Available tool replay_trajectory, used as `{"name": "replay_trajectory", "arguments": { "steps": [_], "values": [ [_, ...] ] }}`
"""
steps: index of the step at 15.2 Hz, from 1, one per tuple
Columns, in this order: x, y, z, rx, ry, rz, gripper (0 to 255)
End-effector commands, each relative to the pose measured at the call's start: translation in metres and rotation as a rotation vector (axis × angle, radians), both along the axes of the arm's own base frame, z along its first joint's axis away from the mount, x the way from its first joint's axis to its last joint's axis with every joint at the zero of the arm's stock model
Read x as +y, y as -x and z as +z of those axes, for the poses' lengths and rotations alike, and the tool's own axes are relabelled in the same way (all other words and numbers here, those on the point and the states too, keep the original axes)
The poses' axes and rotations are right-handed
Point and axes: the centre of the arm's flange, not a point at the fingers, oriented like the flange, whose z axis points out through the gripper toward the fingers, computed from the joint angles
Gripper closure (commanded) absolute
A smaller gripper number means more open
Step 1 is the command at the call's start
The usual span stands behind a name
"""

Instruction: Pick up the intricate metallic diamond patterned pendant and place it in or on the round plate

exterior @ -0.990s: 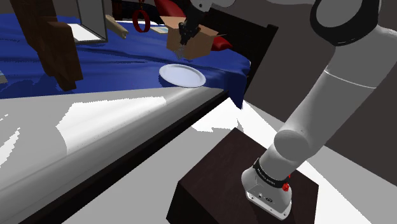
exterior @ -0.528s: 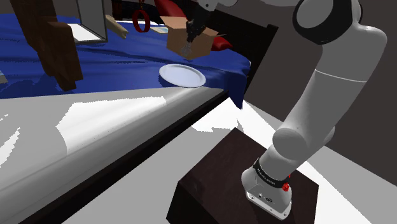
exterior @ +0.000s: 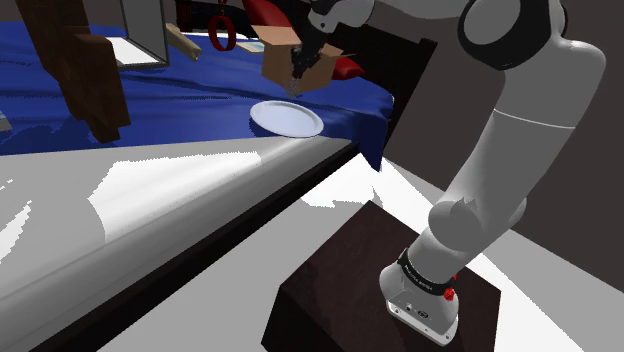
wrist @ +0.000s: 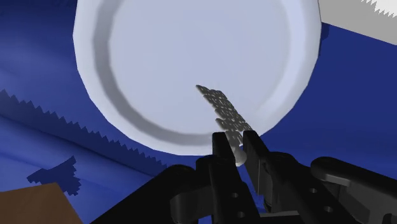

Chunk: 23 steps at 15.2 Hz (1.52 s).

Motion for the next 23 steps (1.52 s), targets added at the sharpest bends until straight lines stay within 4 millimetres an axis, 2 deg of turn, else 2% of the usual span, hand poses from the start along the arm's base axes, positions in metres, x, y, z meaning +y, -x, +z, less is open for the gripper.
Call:
{"name": "replay_trajectory", "arguments": {
  "steps": [1, 12, 20, 21, 23],
  "values": [
    [0.000, -0.001, -0.011, -0.001, 0.000, 0.000, 255],
    [0.000, -0.001, -0.073, -0.001, 0.000, 0.000, 255],
    [0.000, -0.001, -0.073, 0.000, 0.000, 0.000, 255],
    [0.000, -0.001, -0.073, 0.000, 0.000, 0.000, 0],
    [0.000, -0.001, -0.073, 0.000, 0.000, 0.000, 0]
  ]
}}
